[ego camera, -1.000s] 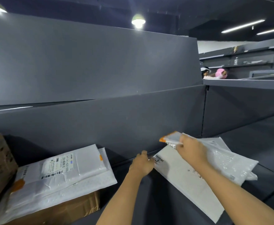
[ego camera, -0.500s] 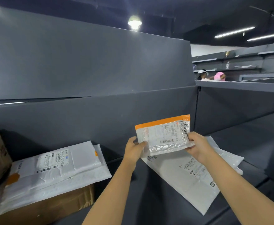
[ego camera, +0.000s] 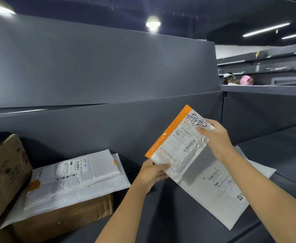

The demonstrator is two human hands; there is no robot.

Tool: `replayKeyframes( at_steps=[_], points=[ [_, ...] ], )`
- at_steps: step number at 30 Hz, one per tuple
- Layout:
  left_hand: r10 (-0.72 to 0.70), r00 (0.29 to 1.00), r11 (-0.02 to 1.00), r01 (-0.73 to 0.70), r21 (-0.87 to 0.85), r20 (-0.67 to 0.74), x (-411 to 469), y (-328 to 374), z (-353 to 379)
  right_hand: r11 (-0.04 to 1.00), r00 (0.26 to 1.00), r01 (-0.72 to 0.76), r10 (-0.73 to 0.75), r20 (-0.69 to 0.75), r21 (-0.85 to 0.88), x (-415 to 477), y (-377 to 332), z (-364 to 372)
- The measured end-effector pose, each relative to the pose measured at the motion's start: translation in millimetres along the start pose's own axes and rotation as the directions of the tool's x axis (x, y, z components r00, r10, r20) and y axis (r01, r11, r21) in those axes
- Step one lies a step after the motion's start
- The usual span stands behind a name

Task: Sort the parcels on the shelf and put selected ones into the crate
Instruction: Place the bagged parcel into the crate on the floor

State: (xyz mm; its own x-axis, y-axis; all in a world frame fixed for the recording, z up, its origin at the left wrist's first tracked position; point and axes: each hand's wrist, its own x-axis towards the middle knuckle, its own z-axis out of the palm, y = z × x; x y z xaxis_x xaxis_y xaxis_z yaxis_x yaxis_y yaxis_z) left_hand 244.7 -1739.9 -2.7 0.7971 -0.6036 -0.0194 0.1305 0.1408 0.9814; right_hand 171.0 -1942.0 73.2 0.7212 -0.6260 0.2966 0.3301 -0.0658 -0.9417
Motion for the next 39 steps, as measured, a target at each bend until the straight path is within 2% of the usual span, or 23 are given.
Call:
replayKeyframes(
  at_steps=[5, 8, 10, 12, 15, 19, 25, 29, 31, 35, 39],
  points=[
    [0.001, 1.0, 0.997, -0.002, -0.078, -0.011, -5.8, -3.5, 0.0, 0.99, 0.999, -0.051, 0.049, 0.024, 0.134, -4.3, 0.2, 10.6],
    [-0.006, 1.0, 0.993, 0.004, -0.119, -0.015, -9.3, -5.3, 0.1, 0.99, 0.992, -0.092, 0.082, 0.1, 0.105, -10.6, 4.6, 11.6],
    [-0.009, 1.0, 0.988, 0.007, -0.153, -0.008, -11.3, -8.4, 1.6, 0.987, 0.991, -0.103, 0.092, 0.096, 0.123, -16.7, 4.0, 7.9],
    [-0.009, 1.0, 0.971, 0.013, -0.238, 0.019, -14.6, -12.8, 10.8, 0.982, 0.989, -0.116, 0.101, 0.104, 0.149, -24.6, 5.5, 2.4],
    [-0.019, 0.998, 0.907, 0.041, -0.419, 0.055, -20.0, -22.4, 44.3, 0.988, 0.982, -0.126, 0.111, 0.154, 0.088, -44.1, 17.1, -1.5],
    [-0.045, 0.996, 0.86, 0.077, -0.504, 0.075, -26.7, -38.9, 84.8, 0.981, 0.983, -0.174, 0.167, 0.081, 0.083, -70.5, 33.1, -14.5],
    [-0.108, 0.984, 0.853, 0.164, -0.496, 0.14, -24.9, -56.0, 94.1, 0.978, 0.978, -0.208, 0.208, -0.032, 0.018, -100.8, 41.4, -73.5],
    [-0.117, 0.973, 0.955, 0.166, -0.247, 0.201, -27.6, -66.1, 105.4, 0.973, 0.967, -0.232, 0.228, -0.112, -0.019, -127.5, 43.7, -104.1],
    [-0.123, 0.965, 0.971, 0.165, -0.173, 0.231, -38.0, -72.5, 112.4, 0.973, 0.967, -0.227, 0.22, -0.127, -0.042, -142.5, 44.6, -116.1],
    [-0.15, 0.952, 0.975, 0.187, -0.119, 0.267, -62.0, -82.4, 130.3, 0.971, 0.957, -0.236, 0.226, -0.181, -0.033, -170.9, 44.2, -139.1],
    [-0.2, 0.936, 0.96, 0.247, -0.136, 0.289, -88.8, -94.7, 158.3, 0.968, 0.94, -0.249, 0.24, -0.242, -0.006, -200.6, 37.4, -163.5]
  ],
)
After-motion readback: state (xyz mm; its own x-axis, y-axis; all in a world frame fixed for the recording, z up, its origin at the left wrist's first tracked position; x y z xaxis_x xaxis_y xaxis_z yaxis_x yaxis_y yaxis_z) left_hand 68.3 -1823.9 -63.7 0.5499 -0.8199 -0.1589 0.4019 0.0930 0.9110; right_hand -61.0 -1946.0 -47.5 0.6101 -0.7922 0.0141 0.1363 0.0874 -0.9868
